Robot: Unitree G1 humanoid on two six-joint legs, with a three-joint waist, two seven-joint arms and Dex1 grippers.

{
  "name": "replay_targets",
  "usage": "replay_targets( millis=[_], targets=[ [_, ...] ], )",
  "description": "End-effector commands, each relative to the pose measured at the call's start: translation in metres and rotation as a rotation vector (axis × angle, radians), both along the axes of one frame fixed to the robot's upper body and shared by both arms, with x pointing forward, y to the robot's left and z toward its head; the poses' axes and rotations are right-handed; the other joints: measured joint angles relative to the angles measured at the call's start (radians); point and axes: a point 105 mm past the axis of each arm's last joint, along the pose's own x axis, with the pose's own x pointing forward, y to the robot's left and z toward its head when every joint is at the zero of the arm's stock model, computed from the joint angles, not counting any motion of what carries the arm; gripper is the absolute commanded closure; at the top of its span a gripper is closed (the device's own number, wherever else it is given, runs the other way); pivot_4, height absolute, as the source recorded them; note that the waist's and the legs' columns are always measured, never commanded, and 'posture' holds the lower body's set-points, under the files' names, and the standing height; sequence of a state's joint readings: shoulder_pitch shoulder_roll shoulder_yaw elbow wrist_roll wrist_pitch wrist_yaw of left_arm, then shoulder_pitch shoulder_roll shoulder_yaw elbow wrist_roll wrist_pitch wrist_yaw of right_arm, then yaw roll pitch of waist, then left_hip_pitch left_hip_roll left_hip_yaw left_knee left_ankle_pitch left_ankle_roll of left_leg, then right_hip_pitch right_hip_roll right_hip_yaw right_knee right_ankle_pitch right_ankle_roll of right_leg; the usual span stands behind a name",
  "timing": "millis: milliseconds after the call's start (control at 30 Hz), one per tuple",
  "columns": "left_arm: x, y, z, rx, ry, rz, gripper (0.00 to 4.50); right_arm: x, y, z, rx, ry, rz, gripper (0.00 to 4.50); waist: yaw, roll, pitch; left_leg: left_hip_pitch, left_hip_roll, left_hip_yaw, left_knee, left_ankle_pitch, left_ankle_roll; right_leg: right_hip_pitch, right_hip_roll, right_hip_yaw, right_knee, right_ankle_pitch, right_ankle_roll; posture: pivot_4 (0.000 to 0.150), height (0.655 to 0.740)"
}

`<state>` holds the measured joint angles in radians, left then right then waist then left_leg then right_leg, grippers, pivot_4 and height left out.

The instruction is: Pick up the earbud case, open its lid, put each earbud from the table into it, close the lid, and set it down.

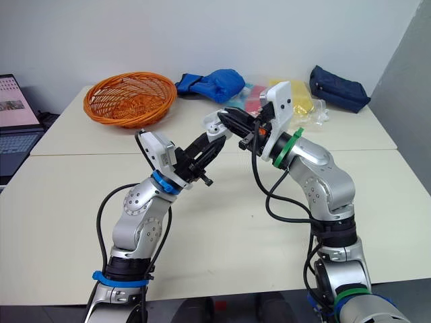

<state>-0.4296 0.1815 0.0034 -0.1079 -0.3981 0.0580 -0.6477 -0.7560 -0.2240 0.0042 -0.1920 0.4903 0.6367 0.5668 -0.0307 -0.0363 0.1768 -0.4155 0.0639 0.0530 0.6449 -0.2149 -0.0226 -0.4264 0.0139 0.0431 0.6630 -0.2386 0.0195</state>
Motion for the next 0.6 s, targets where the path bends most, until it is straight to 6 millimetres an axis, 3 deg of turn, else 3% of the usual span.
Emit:
replay_targets(
  millis=[33,133,400,600],
  targets=[
    [-0.009,-0.002,0.015,-0.017,-0.065,-0.023,3.75,-0.005,-0.003,0.005,0.001,-0.039,-0.006,4.13,0.000,0.000,0.000,0.000,0.000,0.000,0.000,0.000,0.000,0.000,0.000,0.000,0.000,0.000,0.000,0.150,0.7400],
    [-0.009,-0.001,0.015,-0.016,-0.065,-0.022,3.75,-0.007,-0.003,0.002,-0.021,-0.052,0.002,4.13,0.000,0.000,0.000,0.000,0.000,0.000,0.000,0.000,0.000,0.000,0.000,0.000,0.000,0.000,0.000,0.150,0.7400],
    [-0.008,-0.003,0.015,-0.011,-0.062,-0.028,3.75,-0.006,-0.006,0.005,-0.013,-0.062,-0.007,1.39,0.000,0.000,0.000,0.000,0.000,0.000,0.000,0.000,0.000,0.000,0.000,0.000,0.000,0.000,0.000,0.150,0.7400],
    [-0.008,-0.003,0.014,-0.012,-0.058,-0.030,3.75,-0.007,-0.016,0.016,0.010,-0.081,-0.007,1.39,0.000,0.000,0.000,0.000,0.000,0.000,0.000,0.000,0.000,0.000,0.000,0.000,0.000,0.000,0.000,0.150,0.7400]
  ],
)
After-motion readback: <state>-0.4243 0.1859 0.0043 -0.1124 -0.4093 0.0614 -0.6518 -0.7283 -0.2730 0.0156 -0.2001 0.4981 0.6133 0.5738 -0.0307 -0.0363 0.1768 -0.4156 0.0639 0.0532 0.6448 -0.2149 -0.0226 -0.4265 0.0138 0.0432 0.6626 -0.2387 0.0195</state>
